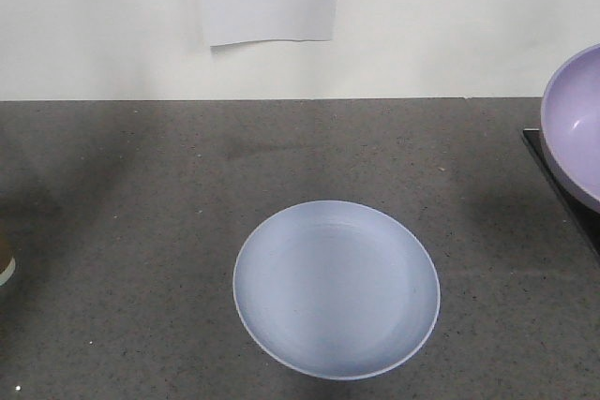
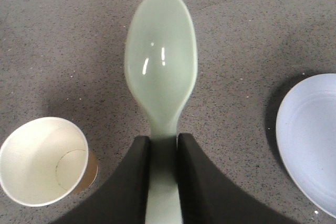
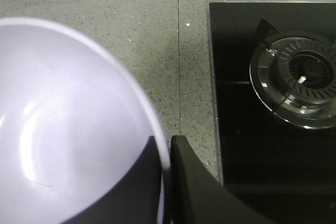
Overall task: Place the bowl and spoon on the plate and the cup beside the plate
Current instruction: 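Position the base in front of the plate, holding spoon and bowl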
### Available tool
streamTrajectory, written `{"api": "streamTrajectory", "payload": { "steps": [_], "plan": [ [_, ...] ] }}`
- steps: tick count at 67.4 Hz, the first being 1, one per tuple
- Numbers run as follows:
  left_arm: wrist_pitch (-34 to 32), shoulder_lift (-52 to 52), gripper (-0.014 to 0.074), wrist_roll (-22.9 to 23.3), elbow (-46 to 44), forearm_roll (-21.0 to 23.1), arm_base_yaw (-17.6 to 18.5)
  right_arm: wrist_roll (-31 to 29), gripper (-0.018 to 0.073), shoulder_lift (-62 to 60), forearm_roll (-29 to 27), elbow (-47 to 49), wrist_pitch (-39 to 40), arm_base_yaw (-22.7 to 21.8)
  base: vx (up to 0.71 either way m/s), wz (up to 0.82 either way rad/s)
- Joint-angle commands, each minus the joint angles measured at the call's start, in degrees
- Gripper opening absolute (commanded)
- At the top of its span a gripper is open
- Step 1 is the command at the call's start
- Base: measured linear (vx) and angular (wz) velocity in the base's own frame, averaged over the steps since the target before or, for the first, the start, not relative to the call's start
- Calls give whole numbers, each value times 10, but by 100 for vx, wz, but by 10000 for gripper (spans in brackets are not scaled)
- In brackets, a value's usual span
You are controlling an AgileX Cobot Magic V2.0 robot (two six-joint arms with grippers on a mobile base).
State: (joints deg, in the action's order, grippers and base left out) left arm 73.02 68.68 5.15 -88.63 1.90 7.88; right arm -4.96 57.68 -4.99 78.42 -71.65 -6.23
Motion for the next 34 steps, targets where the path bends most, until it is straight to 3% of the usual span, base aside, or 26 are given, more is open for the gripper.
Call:
{"api": "streamTrajectory", "payload": {
  "steps": [1,34],
  "plan": [
    [-14,-11,-6,3,-16,5,2,-4,-6,-7,-3,16,33,-2,3,11],
    [-14,-11,-6,3,-16,5,2,-4,-6,-7,-3,16,33,-2,1,3]
  ]
}}
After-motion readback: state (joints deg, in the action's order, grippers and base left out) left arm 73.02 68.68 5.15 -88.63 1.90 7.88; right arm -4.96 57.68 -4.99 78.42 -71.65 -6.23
